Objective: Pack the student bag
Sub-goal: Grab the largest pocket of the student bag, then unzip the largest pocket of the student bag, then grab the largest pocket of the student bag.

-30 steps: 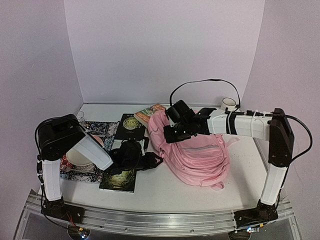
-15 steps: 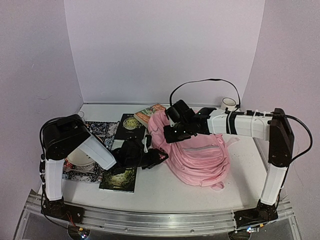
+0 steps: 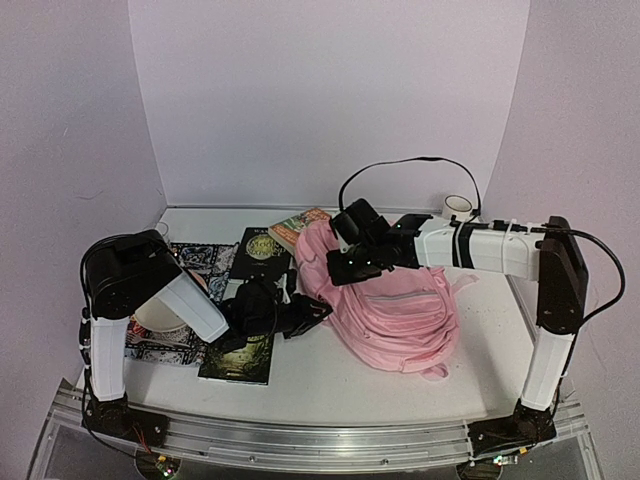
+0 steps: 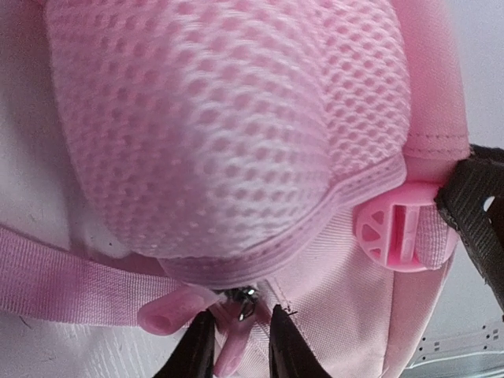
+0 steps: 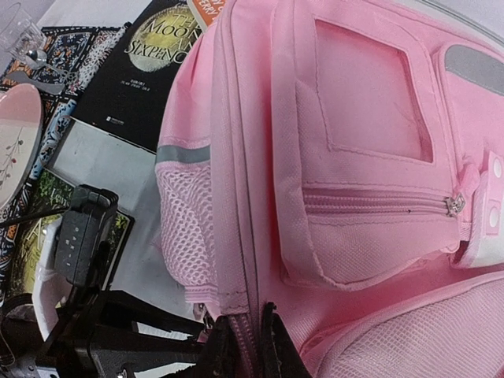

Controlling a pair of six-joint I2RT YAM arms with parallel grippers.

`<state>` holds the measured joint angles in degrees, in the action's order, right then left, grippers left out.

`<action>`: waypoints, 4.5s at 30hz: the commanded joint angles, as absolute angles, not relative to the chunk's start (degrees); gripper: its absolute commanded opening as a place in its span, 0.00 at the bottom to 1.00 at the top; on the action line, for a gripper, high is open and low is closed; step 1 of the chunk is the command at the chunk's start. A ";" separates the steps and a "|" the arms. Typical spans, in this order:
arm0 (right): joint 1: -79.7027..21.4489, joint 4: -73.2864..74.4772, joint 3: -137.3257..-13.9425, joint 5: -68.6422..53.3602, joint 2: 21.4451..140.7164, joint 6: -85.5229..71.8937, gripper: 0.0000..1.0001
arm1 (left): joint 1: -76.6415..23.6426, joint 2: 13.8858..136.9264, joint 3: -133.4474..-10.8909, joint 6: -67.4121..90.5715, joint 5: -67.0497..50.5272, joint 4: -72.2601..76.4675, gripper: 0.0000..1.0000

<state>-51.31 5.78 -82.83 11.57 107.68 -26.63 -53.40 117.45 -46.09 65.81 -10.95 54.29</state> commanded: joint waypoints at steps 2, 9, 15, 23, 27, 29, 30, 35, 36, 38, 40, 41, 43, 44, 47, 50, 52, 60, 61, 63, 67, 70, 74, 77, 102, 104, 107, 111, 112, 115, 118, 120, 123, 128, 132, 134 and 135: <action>-51.94 2.60 -86.72 12.00 107.17 -25.74 0.00 | -53.24 117.20 -45.28 67.13 -12.13 58.97 0.16; -51.94 2.63 -86.98 13.84 107.26 -24.99 0.00 | -53.26 115.78 -42.37 67.13 -12.23 58.92 0.15; -51.93 2.71 -87.51 15.32 107.66 -24.48 0.00 | -53.24 115.40 -41.28 67.36 -13.34 58.92 0.23; -51.90 2.72 -87.78 14.93 107.93 -24.61 0.00 | -53.26 115.38 -42.99 66.07 -14.21 58.93 0.23; -51.94 2.72 -87.72 14.84 107.88 -24.61 0.00 | -53.26 116.28 -43.69 65.15 -13.50 58.94 0.26; -51.94 2.68 -87.79 14.85 107.85 -24.60 0.00 | -53.18 116.93 -44.18 65.25 -13.22 58.93 0.29; -51.94 2.71 -87.74 14.84 107.84 -24.61 0.00 | -53.17 117.30 -44.46 65.32 -13.13 58.91 0.29; -51.91 2.72 -87.73 14.53 107.88 -24.70 0.00 | -53.17 117.44 -44.66 65.29 -11.41 58.96 0.31; -51.92 2.70 -87.73 14.46 107.91 -24.71 0.00 | -53.17 117.34 -44.72 65.12 -11.33 58.96 0.31; -51.94 2.71 -87.82 14.45 108.06 -24.70 0.00 | -53.17 117.20 -45.01 64.86 -11.45 58.89 0.29; -51.90 2.72 -87.86 14.37 108.12 -24.70 0.00 | -53.16 117.11 -45.19 64.64 -11.68 58.96 0.27; -51.92 2.71 -87.81 14.35 108.23 -24.70 0.00 | -53.16 117.03 -45.11 64.60 -11.69 58.92 0.25; -51.94 2.72 -87.86 14.61 108.22 -24.70 0.00 | -53.17 116.83 -44.68 64.52 -11.77 58.90 0.19; -51.92 2.72 -87.81 14.71 108.26 -24.65 0.00 | -53.17 116.73 -44.52 64.51 -11.78 58.91 0.16; -51.92 2.72 -88.08 14.87 108.43 -24.59 0.00 | -53.18 116.45 -44.03 64.51 -12.30 58.91 0.10; -51.93 2.72 -88.30 15.22 108.64 -24.54 0.00 | -53.18 116.30 -43.73 64.62 -12.89 58.96 0.03; -51.93 2.71 -88.43 15.93 108.74 -24.41 0.00 | -53.19 116.11 -43.50 64.87 -13.61 58.91 0.00; -51.93 2.89 -91.68 18.01 110.51 -23.21 0.00 | -55.27 115.56 -43.05 64.51 -14.55 58.96 0.00; -51.91 2.90 -92.02 18.26 110.65 -23.05 0.00 | -55.63 115.76 -43.17 64.43 -14.56 58.94 0.00; -51.77 2.90 -92.64 18.69 111.09 -22.60 0.00 | -57.01 116.22 -43.89 63.92 -14.76 58.96 0.00; -51.22 2.92 -94.35 18.76 112.08 -21.93 0.00 | -60.43 116.07 -45.02 61.43 -15.15 58.93 0.00; -50.70 2.98 -95.51 18.82 112.90 -21.19 0.00 | -63.37 114.87 -44.99 58.75 -15.61 58.94 0.00; -50.25 2.97 -97.43 19.08 114.20 -19.81 0.00 | -65.86 113.01 -43.99 54.78 -15.69 58.95 0.00; -49.98 2.94 -98.61 18.43 115.52 -18.91 0.00 | -66.88 111.85 -43.80 52.13 -15.88 58.89 0.00; -51.01 3.37 -77.92 9.02 97.49 -23.76 0.41 | -66.53 103.30 -38.20 48.09 -0.06 45.18 0.41; -51.65 3.43 -73.24 9.46 93.29 -26.42 0.50 | -66.24 102.23 -38.15 48.63 2.25 41.91 0.46; -52.88 3.37 -66.88 9.27 87.42 -29.99 0.56 | -64.82 102.01 -38.12 51.16 2.21 40.18 0.51; -55.68 2.17 -58.75 8.95 80.91 -35.17 0.52 | -63.38 101.98 -38.74 53.57 1.33 39.61 0.54; -56.68 1.78 -56.91 8.98 79.68 -36.22 0.51 | -63.37 101.91 -39.10 53.75 1.37 39.50 0.55; -60.47 1.44 -52.96 11.19 77.04 -39.75 0.50 | -63.13 101.85 -40.28 55.09 1.41 39.00 0.58; -63.53 0.57 -48.74 13.60 75.17 -43.55 0.48 | -62.56 102.28 -41.83 56.38 1.26 38.78 0.61; -65.28 -1.89 -46.36 14.25 74.72 -46.22 0.46 | -62.20 102.88 -42.98 56.80 0.66 38.61 0.62; -67.42 -5.11 -43.39 15.15 76.17 -49.07 0.45 | -61.93 103.99 -45.23 56.87 0.19 38.53 0.63; -69.59 -10.95 -41.49 19.55 82.11 -52.20 0.44 | -60.96 106.94 -48.30 58.26 -2.69 38.29 0.63; -69.61 -12.81 -41.90 24.42 86.87 -53.95 0.44 | -60.38 109.29 -50.02 59.62 -4.65 38.01 0.62; -69.61 -13.03 -42.71 25.71 89.10 -54.25 0.44 | -60.38 109.94 -50.42 59.82 -5.09 37.81 0.60; -69.61 -13.16 -42.94 26.55 89.99 -54.63 0.45 | -60.38 110.18 -50.62 59.91 -5.18 37.79 0.58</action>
